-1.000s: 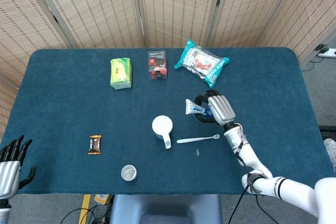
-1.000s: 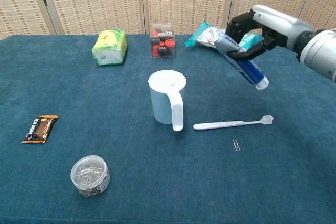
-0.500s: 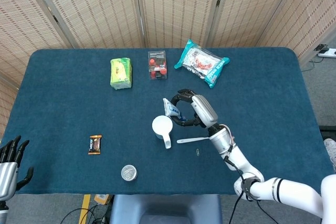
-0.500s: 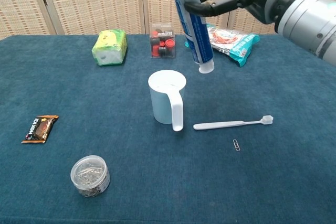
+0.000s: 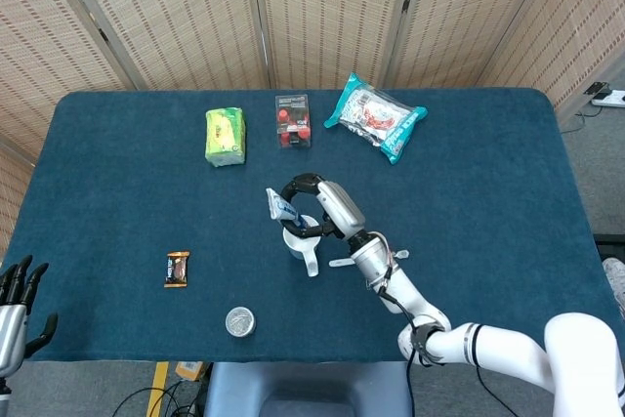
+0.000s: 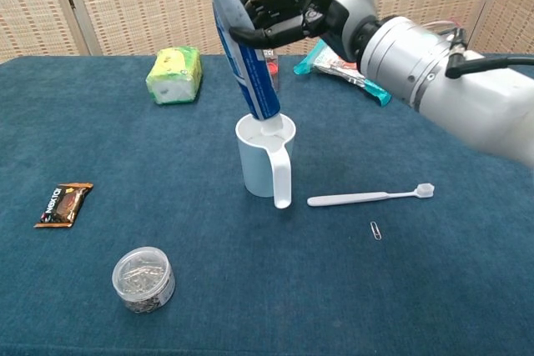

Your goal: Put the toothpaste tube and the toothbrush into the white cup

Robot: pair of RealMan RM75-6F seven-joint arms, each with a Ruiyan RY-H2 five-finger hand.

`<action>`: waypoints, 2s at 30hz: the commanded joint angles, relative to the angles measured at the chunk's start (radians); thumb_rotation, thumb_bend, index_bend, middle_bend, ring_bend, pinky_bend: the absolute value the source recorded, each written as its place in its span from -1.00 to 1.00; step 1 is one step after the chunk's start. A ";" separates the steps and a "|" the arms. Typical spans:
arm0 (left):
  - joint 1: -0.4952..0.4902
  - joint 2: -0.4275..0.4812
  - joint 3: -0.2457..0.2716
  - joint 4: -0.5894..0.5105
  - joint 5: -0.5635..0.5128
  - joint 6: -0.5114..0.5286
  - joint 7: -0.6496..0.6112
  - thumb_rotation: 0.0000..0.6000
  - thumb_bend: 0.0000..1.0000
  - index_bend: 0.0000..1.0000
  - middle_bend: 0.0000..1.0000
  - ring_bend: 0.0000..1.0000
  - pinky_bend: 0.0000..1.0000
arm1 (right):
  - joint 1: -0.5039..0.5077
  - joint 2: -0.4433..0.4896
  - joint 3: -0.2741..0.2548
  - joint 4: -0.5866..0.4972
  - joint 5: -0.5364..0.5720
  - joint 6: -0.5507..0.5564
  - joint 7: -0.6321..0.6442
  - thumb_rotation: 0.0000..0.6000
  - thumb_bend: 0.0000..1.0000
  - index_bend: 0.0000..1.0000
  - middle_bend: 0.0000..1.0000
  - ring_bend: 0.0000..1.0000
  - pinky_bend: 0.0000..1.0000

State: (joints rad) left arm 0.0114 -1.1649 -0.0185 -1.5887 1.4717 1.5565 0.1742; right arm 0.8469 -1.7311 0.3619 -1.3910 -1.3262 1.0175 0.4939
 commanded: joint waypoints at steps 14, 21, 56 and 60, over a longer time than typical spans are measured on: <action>0.002 0.008 0.004 -0.004 0.000 -0.009 -0.002 1.00 -0.12 -0.75 -0.96 -0.93 -0.72 | 0.025 -0.148 -0.035 0.263 -0.023 -0.020 0.200 1.00 -0.53 0.37 0.15 -0.21 -0.56; 0.000 0.005 0.005 -0.002 -0.002 -0.017 0.003 1.00 -0.12 -0.75 -0.96 -0.93 -0.72 | 0.029 -0.174 -0.070 0.349 -0.069 -0.022 0.288 1.00 -0.56 0.37 0.07 -0.27 -0.56; -0.013 -0.006 0.003 -0.006 0.012 -0.026 0.020 1.00 -0.12 -0.75 -0.96 -0.93 -0.72 | -0.091 0.035 -0.134 0.224 -0.205 0.253 0.089 1.00 -0.59 -0.74 -0.43 -0.75 -0.75; -0.017 -0.005 0.000 -0.013 0.018 -0.025 0.024 1.00 -0.12 -0.75 -0.96 -0.93 -0.72 | -0.129 0.108 -0.135 0.131 -0.183 0.268 -0.003 1.00 -0.46 -0.54 -0.36 -0.72 -0.75</action>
State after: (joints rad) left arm -0.0057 -1.1699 -0.0184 -1.6013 1.4892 1.5321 0.1981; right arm 0.7471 -1.6687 0.2256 -1.2097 -1.5170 1.2731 0.5399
